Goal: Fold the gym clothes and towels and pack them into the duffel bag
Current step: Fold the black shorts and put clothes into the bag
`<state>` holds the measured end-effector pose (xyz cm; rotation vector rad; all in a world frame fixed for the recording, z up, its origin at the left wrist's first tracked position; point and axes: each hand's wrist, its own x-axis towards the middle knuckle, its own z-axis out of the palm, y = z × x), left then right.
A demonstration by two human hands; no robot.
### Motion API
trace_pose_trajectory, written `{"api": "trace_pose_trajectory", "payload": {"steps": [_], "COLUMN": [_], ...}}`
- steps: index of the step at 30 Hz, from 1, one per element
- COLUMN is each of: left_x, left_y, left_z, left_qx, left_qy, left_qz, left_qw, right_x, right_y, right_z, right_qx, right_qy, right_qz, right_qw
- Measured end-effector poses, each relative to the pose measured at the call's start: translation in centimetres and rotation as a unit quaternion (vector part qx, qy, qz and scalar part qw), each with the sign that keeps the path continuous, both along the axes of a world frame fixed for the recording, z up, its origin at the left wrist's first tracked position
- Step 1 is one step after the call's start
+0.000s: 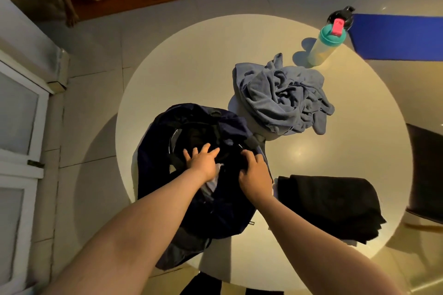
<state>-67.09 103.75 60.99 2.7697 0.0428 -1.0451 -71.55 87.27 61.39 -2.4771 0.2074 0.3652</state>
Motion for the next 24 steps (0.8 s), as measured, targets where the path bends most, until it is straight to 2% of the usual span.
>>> {"api": "trace_pose_trajectory", "payload": {"steps": [3, 7, 9, 13, 17, 21, 24], "left_x": [-0.9, -2.3, -2.8, -3.8, -4.8, -5.9, -7.0], "left_y": [-0.8, -0.4, -0.4, -1.6, -4.8, -9.7, -13.3], "left_z": [0.7, 1.5, 1.7, 2.0, 2.6, 2.6, 2.4], "left_qx": [-0.030, -0.042, -0.071, -0.163, -0.240, -0.311, -0.309], "left_qy": [0.003, -0.074, -0.073, -0.117, -0.160, -0.129, -0.093], "left_qz": [0.022, 0.074, 0.082, 0.118, 0.121, 0.112, 0.095], "left_qw": [0.999, 0.994, 0.991, 0.973, 0.950, 0.935, 0.942], "right_x": [0.2, 0.3, 0.0, -0.9, -2.5, -4.9, -6.2], "right_y": [1.2, 1.5, 1.2, 0.4, -2.3, -5.9, -9.0], "right_z": [0.1, -0.1, -0.2, 0.3, 1.1, 2.2, 3.3], "right_qx": [0.030, 0.015, 0.022, 0.056, 0.036, 0.002, -0.030], "right_qy": [0.036, 0.060, 0.082, 0.024, -0.004, -0.054, -0.073], "right_qz": [0.040, 0.073, 0.092, 0.033, -0.019, -0.079, -0.089], "right_qw": [0.998, 0.995, 0.992, 0.998, 0.999, 0.995, 0.993]}}
